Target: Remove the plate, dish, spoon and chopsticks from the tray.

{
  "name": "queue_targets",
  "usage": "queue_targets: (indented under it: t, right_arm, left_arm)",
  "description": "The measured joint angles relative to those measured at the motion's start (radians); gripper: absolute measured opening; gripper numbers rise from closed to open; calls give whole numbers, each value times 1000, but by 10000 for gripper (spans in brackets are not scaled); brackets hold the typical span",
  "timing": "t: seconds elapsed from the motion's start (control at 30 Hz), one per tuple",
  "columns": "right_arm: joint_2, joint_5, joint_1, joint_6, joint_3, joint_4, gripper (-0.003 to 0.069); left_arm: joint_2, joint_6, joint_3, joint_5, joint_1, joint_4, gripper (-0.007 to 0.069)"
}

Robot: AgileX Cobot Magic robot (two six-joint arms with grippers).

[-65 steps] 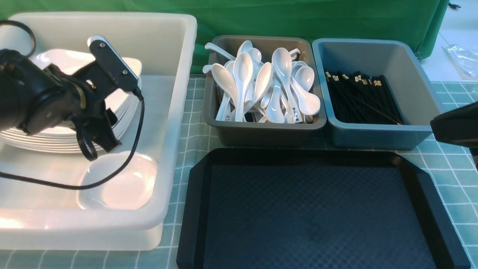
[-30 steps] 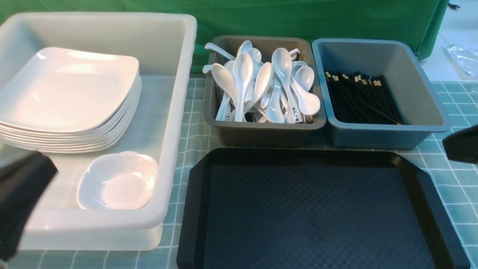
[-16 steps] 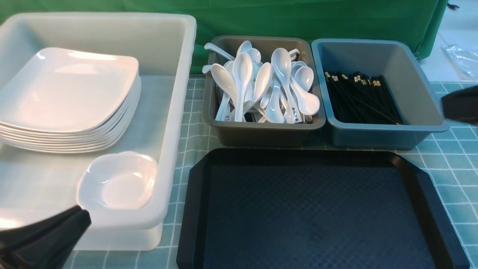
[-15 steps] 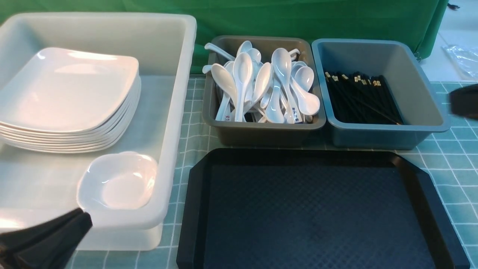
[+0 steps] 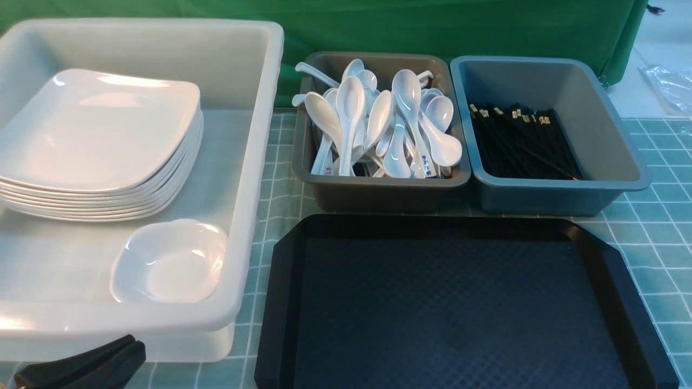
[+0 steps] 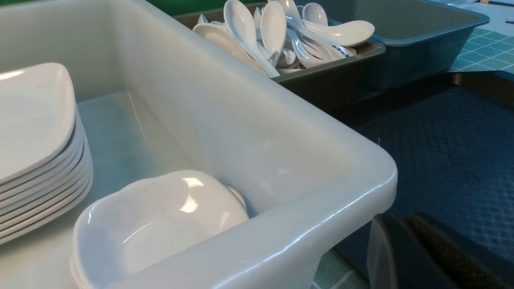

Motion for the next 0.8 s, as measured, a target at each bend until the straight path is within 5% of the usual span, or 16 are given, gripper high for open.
queue_targets:
  t: [0.3,0.53,0.8]
  right_arm:
    - [-17,32,-38,-1,121,0,102]
    - [-26,419,-74,-122,144,-3,21]
    - [-156,416,-91,-145,332,-4,21]
  left_arm:
    - [0,0,0,3,0,1,11]
    - [0,0,0,4,0,1,13]
    - [0,0,0,7,0,2,13]
